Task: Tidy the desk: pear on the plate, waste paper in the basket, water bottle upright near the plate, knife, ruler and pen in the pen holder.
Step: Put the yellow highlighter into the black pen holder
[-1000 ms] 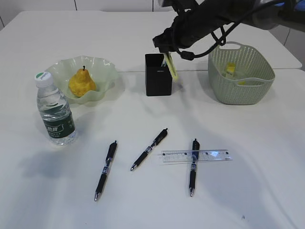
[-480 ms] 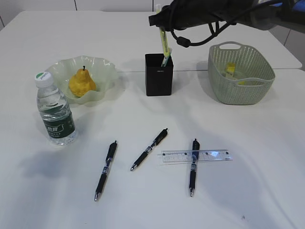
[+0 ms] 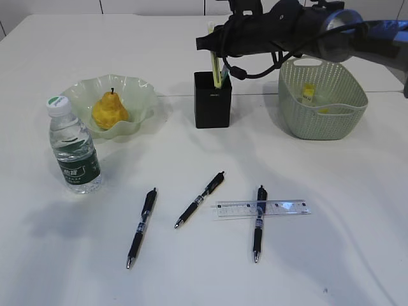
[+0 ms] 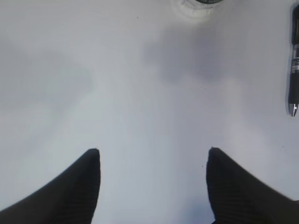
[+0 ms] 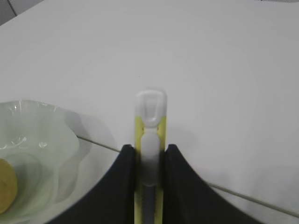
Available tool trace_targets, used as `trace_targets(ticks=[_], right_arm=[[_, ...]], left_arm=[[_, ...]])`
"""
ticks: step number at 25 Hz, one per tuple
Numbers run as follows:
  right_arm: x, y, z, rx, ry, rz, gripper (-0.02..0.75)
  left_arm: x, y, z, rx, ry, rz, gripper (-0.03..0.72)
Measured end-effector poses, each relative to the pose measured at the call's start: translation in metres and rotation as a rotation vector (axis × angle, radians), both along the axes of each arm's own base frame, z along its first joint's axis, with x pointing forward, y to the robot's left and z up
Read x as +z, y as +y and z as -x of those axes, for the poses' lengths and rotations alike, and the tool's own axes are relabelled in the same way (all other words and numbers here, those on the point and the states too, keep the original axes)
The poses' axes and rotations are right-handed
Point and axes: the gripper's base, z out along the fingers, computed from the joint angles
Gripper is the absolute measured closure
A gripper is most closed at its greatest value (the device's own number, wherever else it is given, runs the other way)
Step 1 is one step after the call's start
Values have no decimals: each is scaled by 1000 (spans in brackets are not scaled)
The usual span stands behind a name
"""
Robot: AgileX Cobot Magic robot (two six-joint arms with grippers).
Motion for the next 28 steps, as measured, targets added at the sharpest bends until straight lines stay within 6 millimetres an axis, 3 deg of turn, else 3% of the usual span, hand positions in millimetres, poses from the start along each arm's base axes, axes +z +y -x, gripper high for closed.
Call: trace_targets(ticks=[8,15,19,28], right_arm=[[-22,1,-4,-2,36,6,603],[-31,1,-5,-2,53,9,499],[-31,1,-5,-2,53,9,434],[-3,11,2,123,131,4,421]], left_arm=[[0,0,0,0,0,-2,187],[0,0,0,0,0,-2,187],[0,0,0,0,0,-2,187],[0,0,0,0,0,-2,187]])
